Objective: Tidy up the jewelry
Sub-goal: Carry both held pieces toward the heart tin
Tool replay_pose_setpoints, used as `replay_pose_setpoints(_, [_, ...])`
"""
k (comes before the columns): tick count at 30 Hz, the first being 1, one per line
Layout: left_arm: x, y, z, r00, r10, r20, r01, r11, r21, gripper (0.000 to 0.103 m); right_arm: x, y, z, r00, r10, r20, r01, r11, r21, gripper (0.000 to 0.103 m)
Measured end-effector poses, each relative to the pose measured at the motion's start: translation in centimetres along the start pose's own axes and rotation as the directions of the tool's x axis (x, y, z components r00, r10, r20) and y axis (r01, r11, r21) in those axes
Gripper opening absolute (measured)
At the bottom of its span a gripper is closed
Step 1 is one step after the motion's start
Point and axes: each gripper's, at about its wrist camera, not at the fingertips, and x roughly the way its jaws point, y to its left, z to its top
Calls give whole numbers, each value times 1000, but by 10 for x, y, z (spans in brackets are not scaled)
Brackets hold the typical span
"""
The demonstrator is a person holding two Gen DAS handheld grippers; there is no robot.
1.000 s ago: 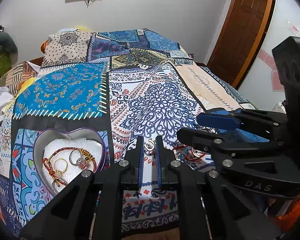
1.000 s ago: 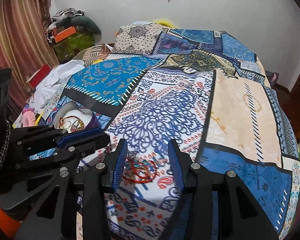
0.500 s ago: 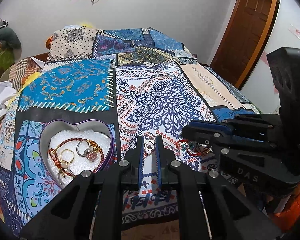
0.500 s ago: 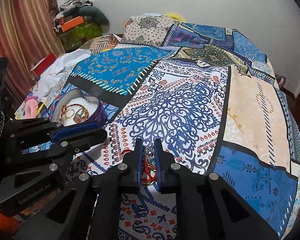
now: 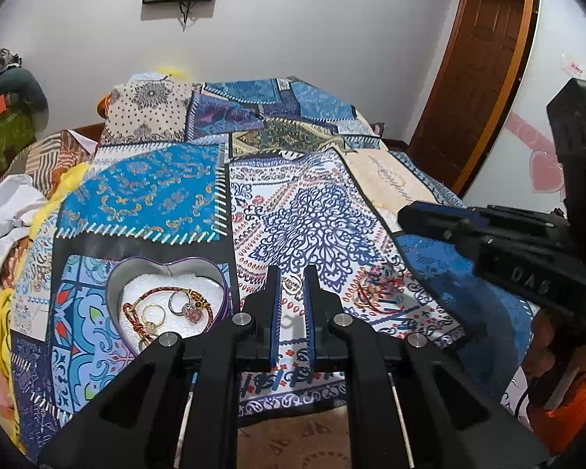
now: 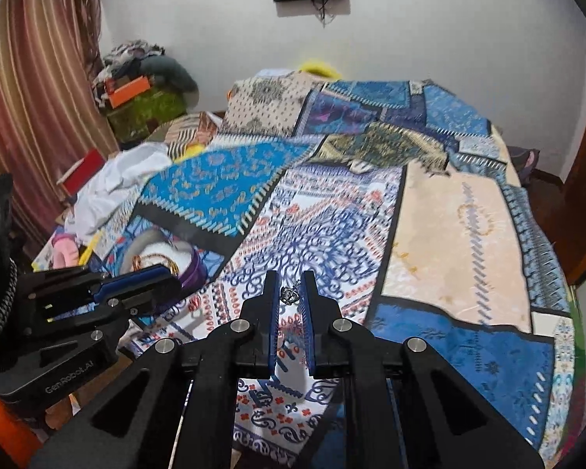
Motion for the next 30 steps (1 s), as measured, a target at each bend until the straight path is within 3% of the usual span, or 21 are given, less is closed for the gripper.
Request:
replay_pose_setpoints(17, [-54, 13, 4, 993, 40, 108, -39, 999, -11, 9, -47, 26, 20, 990, 3, 138, 0, 1000, -22, 10])
replay_pose_setpoints(30, [-65, 53, -5, 988, 102, 119, -94, 993, -69, 9, -32, 68, 35, 985, 92, 147, -80, 993, -84, 10])
